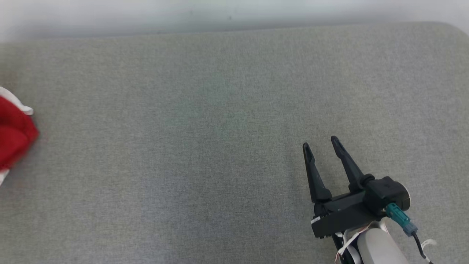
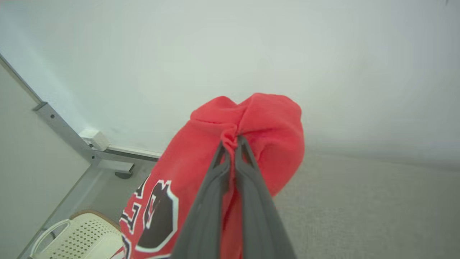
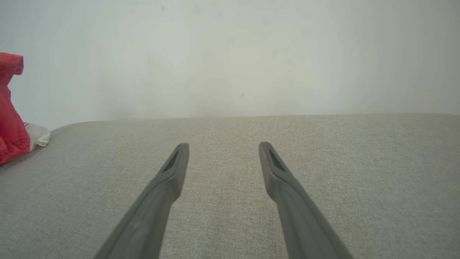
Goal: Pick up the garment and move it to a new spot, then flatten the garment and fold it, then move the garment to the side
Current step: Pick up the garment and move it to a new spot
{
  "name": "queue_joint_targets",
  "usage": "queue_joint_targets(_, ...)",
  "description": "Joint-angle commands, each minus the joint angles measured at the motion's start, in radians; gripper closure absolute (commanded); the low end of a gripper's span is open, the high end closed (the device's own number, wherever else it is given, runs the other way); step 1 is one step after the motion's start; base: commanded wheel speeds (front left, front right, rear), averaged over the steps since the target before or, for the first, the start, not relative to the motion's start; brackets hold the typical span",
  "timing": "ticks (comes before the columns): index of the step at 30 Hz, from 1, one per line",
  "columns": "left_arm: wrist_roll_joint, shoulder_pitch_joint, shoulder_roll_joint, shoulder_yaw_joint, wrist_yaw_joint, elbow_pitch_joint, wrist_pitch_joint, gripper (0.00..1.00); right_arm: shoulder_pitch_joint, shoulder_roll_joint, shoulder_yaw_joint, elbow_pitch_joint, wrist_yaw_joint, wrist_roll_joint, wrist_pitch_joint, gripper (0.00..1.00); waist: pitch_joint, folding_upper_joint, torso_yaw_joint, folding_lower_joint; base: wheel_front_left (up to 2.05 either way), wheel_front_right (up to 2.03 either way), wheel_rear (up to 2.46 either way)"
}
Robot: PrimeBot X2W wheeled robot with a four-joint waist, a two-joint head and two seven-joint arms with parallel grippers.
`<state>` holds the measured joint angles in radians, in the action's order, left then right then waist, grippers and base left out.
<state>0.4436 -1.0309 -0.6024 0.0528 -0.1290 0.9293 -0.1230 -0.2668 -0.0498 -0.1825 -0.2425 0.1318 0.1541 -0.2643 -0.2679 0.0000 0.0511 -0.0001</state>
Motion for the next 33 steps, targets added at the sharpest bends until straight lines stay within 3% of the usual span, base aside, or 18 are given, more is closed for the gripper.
queue_joint_targets(1, 0.018, -0.024, 0.008, 0.017, 0.0, -0.035, 0.01, 1.0, 0.008, -0.001, 0.0, -0.003, -0.002, 0.002, -0.002, 0.0, 0.028, 0.0, -0.013, 0.0001, 0.0, 0.0, 0.0)
queue_joint_targets(8, 0.069, -0.089, 0.056, 0.122, 0.0, -0.291, -0.029, 1.0, 0.029, -0.001, 0.018, -0.001, -0.002, 0.015, -0.002, 0.0, 0.056, 0.0, 0.009, 0.0001, 0.0, 0.0, 0.0)
queue_joint_targets(19, 0.118, -0.115, 0.208, 0.23, 0.013, -0.668, -0.162, 1.0, 0.046, -0.001, 0.052, 0.002, -0.002, 0.036, -0.001, 0.0, 0.075, 0.0, 0.1, 0.0001, 0.0, 0.0, 0.0)
queue_joint_targets(25, 0.144, -0.079, 0.282, 0.289, 0.02, -0.779, -0.199, 1.0, 0.053, -0.001, 0.063, 0.003, -0.002, 0.04, -0.002, 0.0, 0.082, 0.0, 0.148, 0.0001, 0.0, 0.0, 0.0)
queue_joint_targets(33, 0.158, 0.064, 0.302, 0.322, 0.043, -0.835, -0.191, 1.0, 0.057, -0.001, 0.077, 0.009, -0.002, 0.039, -0.002, 0.0, 0.071, 0.0, 0.17, 0.0001, 0.0, 0.0, 0.0)
